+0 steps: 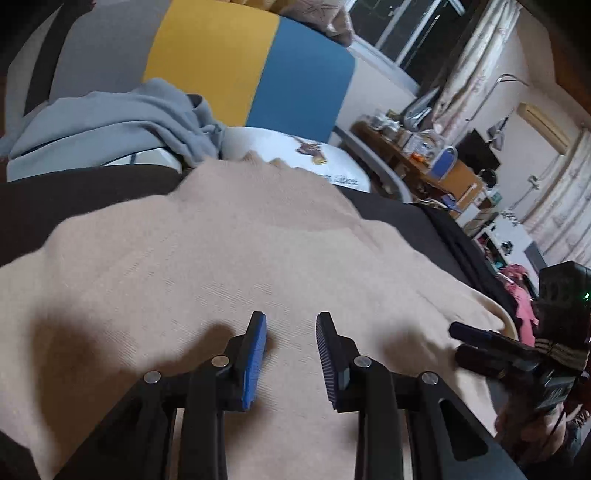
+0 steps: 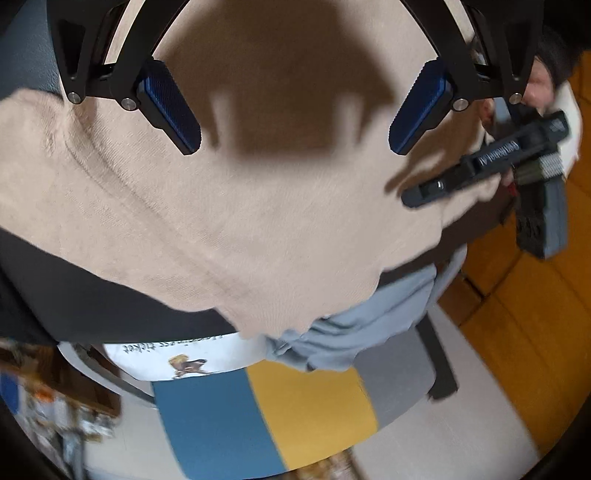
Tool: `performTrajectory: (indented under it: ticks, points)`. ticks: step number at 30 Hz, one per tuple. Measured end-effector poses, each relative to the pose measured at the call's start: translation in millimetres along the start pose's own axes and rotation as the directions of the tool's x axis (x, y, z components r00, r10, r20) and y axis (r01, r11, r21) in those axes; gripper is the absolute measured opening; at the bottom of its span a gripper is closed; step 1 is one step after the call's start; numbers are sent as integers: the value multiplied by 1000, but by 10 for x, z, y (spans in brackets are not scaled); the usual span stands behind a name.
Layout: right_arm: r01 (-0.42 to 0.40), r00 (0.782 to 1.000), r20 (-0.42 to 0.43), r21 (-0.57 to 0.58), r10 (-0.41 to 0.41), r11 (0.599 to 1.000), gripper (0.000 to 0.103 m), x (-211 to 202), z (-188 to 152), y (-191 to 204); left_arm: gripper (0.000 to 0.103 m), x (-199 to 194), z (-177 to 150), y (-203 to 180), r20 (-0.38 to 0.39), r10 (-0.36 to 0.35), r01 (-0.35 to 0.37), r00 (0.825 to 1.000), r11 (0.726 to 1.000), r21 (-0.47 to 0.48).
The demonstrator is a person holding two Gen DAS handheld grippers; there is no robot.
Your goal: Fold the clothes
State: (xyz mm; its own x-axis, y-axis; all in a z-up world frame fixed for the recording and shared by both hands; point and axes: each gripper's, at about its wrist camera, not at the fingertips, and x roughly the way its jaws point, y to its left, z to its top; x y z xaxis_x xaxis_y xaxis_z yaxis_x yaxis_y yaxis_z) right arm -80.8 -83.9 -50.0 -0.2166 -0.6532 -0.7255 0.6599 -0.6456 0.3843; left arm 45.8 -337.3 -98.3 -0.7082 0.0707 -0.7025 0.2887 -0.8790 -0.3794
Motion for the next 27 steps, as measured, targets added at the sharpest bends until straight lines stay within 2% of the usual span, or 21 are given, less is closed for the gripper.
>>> performTrajectory:
  ticks: [3,7,12,13,16,17,21,25,27]
  points:
    - [-36,999,27,86,33,996,103,37,106,-190,28,25,62,71,8,28,-28,1000,1000,7]
    - [-57,998,37,136,52,989,103,140,225,-276,28,90,207,161,30,37,-38,999,999,7]
    - [5,1000,-2,159,-5,987,103,426,348,-369,29,264,215,380,7,106,-106,994,994,-24]
    - [7,1000,-3,162,-7,987,103,494,342,-383,28,275,198,453,6,106,-106,994,993,-44]
    - [32,999,29,128,-36,991,103,627,355,-321,25,206,166,722,37,22,-16,999,989,-144]
    - [45,998,39,113,-50,993,103,671,369,-275,21,186,170,771,45,23,-16,999,988,-153]
    - [98,992,72,61,-102,993,103,820,369,-81,20,121,199,879,55,55,-48,997,991,-127]
    - [75,994,74,48,-79,996,103,847,333,11,20,47,208,1005,57,84,-77,995,990,-118]
    - [22,995,92,77,-29,997,103,791,270,-22,16,17,203,1083,58,79,-71,995,988,-134]
